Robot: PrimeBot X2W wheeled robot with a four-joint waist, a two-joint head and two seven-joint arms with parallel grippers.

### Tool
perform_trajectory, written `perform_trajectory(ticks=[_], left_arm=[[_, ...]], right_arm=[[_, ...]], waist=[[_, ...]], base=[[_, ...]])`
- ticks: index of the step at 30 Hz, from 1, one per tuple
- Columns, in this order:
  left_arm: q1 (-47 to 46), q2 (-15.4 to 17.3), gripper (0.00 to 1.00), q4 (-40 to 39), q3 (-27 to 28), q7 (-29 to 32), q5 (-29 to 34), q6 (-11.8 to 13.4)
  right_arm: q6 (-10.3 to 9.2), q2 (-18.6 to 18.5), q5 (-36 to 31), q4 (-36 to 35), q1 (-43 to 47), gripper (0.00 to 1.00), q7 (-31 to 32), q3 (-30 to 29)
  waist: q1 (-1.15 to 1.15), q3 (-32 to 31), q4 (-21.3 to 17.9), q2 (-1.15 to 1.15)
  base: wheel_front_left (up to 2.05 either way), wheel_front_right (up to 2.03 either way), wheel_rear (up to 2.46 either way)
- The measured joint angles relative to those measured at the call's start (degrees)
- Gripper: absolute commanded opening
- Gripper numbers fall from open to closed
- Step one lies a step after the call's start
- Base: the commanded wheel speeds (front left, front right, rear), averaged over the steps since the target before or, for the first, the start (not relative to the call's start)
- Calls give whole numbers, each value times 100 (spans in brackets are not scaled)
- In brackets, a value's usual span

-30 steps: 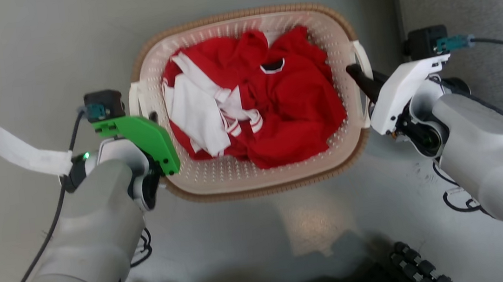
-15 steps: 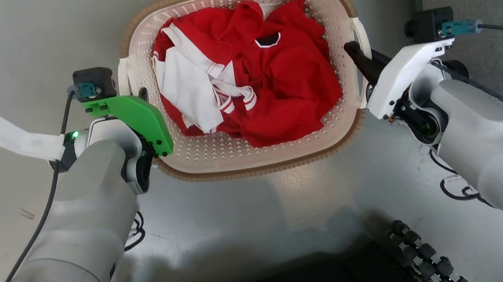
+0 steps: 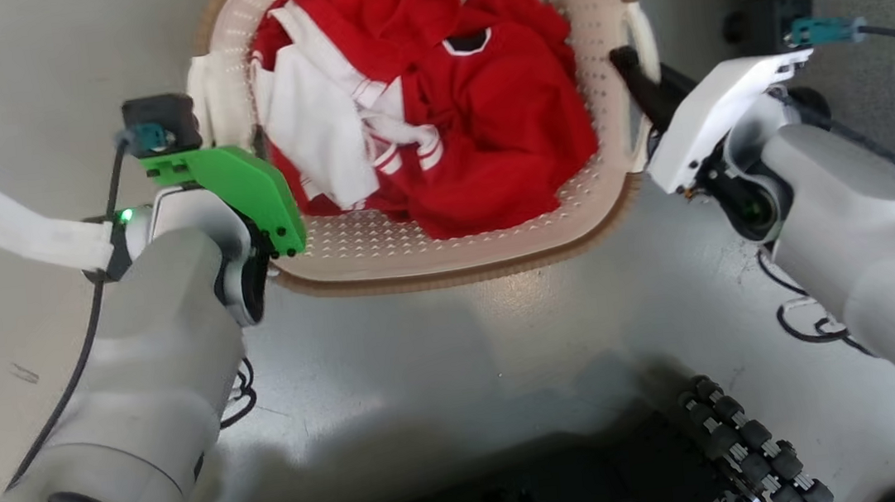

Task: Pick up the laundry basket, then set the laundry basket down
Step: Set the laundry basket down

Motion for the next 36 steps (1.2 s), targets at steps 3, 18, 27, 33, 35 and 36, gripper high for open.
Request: perform_trajectory(ticks=[3, 18, 27, 33, 35, 36], left_arm=[[15, -9, 100, 11, -14, 0, -16, 4], [24, -4, 100, 123, -81, -43, -79, 4], [144, -5, 100, 210, -145, -162, -91, -23], [334, -5, 100, 291, -144, -314, -138, -102], [409, -5, 100, 310, -152, -359, -145, -152], [439, -5, 100, 314, -174, -364, -144, -158]], right_arm=[[5, 105, 20, 1, -6, 100, -1, 31], [8, 136, 80, 179, -15, 100, -120, 174], [8, 197, 188, 344, 1, 100, -172, 202], [8, 254, 320, 402, 156, 100, -222, 204], [8, 267, 331, 419, 222, 100, -226, 211], [8, 269, 332, 423, 250, 100, -226, 221]], waist=[[0, 1, 0, 0], [-1, -178, -15, 0], [-1, -485, -38, 0], [-1, -799, -48, 0], [-1, -925, -51, 0], [-1, -990, -53, 0]], base=[[0, 0, 0], [0, 0, 0], [0, 0, 0], [0, 0, 0], [0, 0, 0], [0, 0, 0]])
